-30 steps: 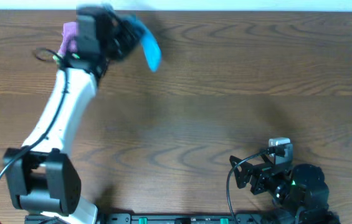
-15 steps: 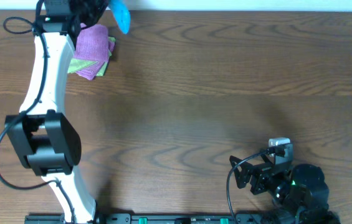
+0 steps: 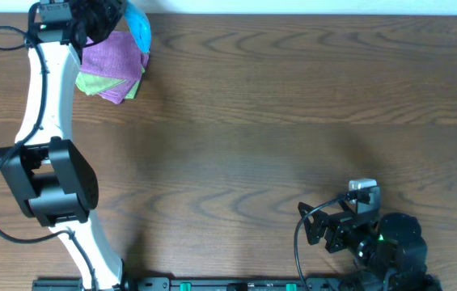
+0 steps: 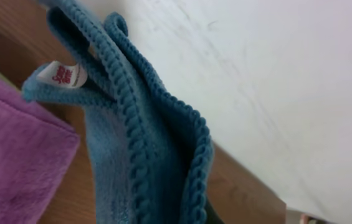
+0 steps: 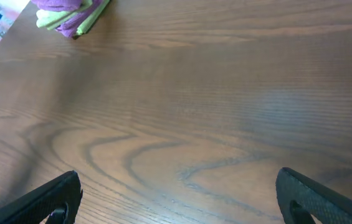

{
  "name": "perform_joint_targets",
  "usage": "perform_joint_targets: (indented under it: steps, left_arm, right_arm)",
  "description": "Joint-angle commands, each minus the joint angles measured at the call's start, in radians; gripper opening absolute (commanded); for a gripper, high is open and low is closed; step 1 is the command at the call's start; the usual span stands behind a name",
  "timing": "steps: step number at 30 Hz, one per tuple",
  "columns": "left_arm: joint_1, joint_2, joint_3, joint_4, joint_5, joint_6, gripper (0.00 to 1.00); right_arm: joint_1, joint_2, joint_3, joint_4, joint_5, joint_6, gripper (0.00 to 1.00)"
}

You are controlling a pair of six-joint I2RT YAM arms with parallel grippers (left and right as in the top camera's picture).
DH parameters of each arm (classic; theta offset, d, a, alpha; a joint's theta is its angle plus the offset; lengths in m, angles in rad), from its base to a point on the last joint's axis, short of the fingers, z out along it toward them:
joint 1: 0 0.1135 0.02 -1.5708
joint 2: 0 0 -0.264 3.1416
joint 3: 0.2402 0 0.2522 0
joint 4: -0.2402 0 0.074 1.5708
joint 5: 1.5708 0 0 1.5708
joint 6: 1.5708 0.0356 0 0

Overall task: Fold the cloth
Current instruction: 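Lift the blue cloth with the left gripper and carry it to the cloth stack, then lower the blue cloth onto the top of the pink-green stack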

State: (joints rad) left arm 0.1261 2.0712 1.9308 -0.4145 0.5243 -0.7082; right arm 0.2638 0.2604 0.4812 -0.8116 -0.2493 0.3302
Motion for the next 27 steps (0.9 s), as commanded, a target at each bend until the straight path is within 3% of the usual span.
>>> perform_joint_targets:
  steps: [1,27]
  left_arm:
    - [0.011,-0.003,0.03,-0.021,0.013,0.061,0.06]
    - [0.07,-0.002,0.03,-0.27,-0.204,0.39,0.05]
  right_arm:
    - [-0.012,-0.005,-0.001,-0.001,0.006,0.014,0.99]
    - [-0.012,-0.005,-0.001,-0.001,0.007,0.014,0.99]
